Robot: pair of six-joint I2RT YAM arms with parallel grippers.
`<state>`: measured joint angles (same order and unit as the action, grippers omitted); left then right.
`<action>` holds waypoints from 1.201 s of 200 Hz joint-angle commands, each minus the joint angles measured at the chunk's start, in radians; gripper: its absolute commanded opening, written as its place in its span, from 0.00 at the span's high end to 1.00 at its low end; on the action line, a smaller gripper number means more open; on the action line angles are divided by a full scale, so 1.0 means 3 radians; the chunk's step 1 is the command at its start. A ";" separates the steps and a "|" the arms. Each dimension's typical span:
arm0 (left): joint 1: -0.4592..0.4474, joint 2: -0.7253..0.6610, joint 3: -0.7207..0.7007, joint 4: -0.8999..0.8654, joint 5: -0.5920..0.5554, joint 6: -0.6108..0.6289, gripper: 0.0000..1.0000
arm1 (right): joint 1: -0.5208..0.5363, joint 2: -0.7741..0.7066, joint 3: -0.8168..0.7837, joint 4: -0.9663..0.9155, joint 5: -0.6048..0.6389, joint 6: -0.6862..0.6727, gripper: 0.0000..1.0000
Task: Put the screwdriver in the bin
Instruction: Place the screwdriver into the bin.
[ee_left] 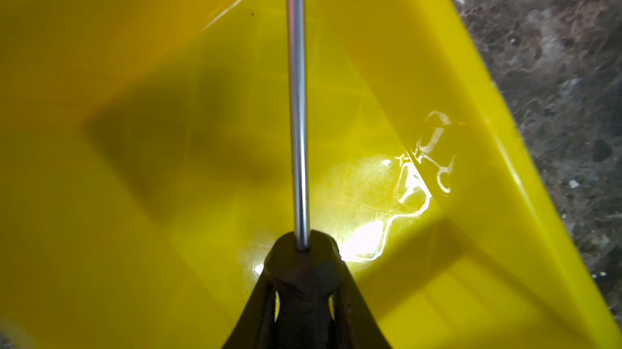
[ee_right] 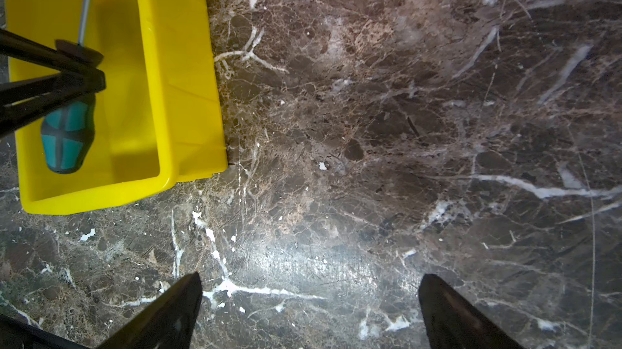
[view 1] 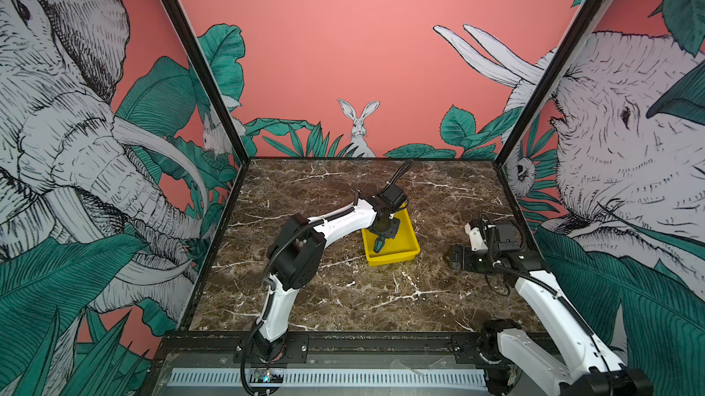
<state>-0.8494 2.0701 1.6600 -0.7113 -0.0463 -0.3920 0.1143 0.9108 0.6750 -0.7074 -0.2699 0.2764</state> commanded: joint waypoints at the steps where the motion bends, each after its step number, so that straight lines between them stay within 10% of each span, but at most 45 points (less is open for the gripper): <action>1: 0.0004 -0.0038 0.0049 0.0008 -0.0002 -0.0005 1.00 | 0.0003 -0.0075 0.0010 0.0027 -0.0011 -0.0021 0.00; 240: 0.0008 0.0233 0.0023 0.0287 0.0123 -0.0038 0.67 | 0.0006 0.0071 0.0020 -0.0015 0.0024 0.0030 0.00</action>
<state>-0.8494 2.1509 1.6596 -0.6422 -0.0257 -0.3954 0.1143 0.9188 0.6750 -0.7082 -0.2687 0.2813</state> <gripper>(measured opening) 0.316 0.993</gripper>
